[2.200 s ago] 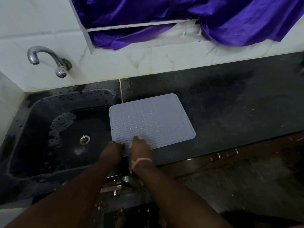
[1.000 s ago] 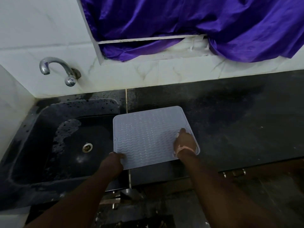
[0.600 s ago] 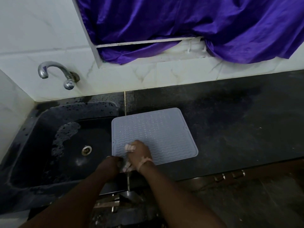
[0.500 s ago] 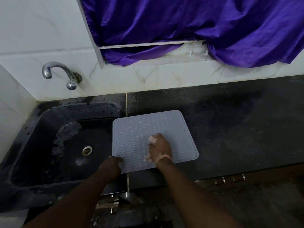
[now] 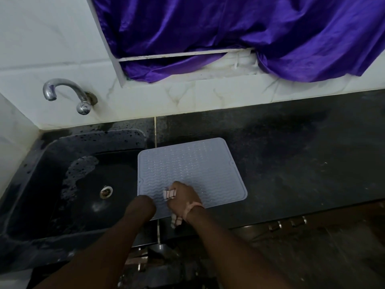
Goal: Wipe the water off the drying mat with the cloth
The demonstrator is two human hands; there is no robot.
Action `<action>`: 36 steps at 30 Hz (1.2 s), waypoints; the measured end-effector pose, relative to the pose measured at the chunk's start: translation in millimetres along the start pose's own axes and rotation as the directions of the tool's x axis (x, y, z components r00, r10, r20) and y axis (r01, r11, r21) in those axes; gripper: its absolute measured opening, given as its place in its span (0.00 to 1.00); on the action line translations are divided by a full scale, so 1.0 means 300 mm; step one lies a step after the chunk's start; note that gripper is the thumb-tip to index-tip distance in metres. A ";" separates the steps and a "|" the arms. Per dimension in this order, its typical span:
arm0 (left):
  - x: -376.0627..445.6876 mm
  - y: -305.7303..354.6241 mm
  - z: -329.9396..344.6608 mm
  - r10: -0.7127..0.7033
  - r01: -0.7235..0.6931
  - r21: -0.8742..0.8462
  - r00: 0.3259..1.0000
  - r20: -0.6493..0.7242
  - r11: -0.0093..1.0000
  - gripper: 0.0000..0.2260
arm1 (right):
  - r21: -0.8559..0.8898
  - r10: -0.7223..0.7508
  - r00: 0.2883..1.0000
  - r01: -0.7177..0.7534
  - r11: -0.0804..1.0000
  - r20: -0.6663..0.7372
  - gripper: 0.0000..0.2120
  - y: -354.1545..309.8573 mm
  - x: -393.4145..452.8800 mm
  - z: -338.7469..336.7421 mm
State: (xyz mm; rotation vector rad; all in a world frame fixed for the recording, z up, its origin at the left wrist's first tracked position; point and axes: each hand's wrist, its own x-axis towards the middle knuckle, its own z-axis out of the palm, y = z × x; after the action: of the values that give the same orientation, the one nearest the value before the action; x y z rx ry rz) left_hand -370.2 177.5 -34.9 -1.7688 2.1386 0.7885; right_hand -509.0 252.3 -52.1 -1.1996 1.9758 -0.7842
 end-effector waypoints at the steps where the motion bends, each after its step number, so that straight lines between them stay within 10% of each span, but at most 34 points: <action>1: -0.009 0.034 -0.003 -0.018 0.017 -0.045 0.999 -0.027 0.999 0.15 | 0.185 0.032 0.999 -0.035 0.982 0.018 0.07 -0.002 -0.004 -0.001; 4: -0.025 0.112 0.016 -0.091 0.023 -0.486 0.989 -0.118 0.874 0.16 | 0.590 0.171 0.985 -0.128 0.797 -0.018 0.10 -0.003 -0.030 0.004; 6: -0.022 0.148 0.026 -0.098 0.185 -0.881 0.983 0.158 0.436 0.21 | 0.792 0.249 0.967 -0.193 0.580 0.053 0.10 0.017 -0.050 0.018; 8: -0.005 0.157 0.030 0.069 0.394 -0.899 0.908 0.413 0.192 0.25 | 0.886 0.279 0.955 -0.213 0.413 0.100 0.14 0.033 -0.064 0.031; 11: -0.002 0.160 0.026 0.215 0.403 -0.873 0.859 0.464 0.274 0.21 | 0.929 0.393 0.917 -0.199 0.313 0.064 0.16 0.053 -0.075 0.031; 16: 0.019 0.166 0.051 0.316 0.394 -0.895 0.839 0.444 0.210 0.14 | 0.881 0.567 0.811 -0.159 0.446 -0.141 0.17 0.098 -0.072 -0.041; 20: 0.029 0.205 0.088 0.342 0.410 -0.901 0.834 0.434 0.144 0.11 | 0.774 0.420 0.883 -0.112 0.623 -0.210 0.13 0.119 -0.114 -0.095; 25: -0.030 0.291 0.136 0.404 0.411 -0.884 0.786 0.467 0.222 0.13 | 0.525 0.291 0.922 -0.120 0.842 -0.256 0.33 0.184 -0.131 -0.074; 30: -0.025 0.353 0.145 0.404 0.521 -0.803 0.695 0.596 0.289 0.21 | 0.310 0.259 0.928 -0.171 0.935 -0.268 0.22 0.270 -0.105 -0.180; 33: -0.024 0.374 0.162 0.306 0.352 -0.782 0.776 0.551 0.514 0.14 | 0.190 0.191 0.956 -0.149 0.970 -0.223 0.09 0.289 -0.084 -0.274; 36: 0.017 0.365 0.184 0.190 0.029 -0.730 0.958 0.216 0.683 0.08 | -0.115 0.100 0.946 -0.141 0.983 -0.310 0.13 0.324 -0.027 -0.335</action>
State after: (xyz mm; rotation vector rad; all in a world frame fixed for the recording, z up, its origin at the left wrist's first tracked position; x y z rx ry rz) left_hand -484.5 216.3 -56.1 -1.7089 1.8270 2.0135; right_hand -634.7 312.2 -67.1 -1.0707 2.3637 -0.8208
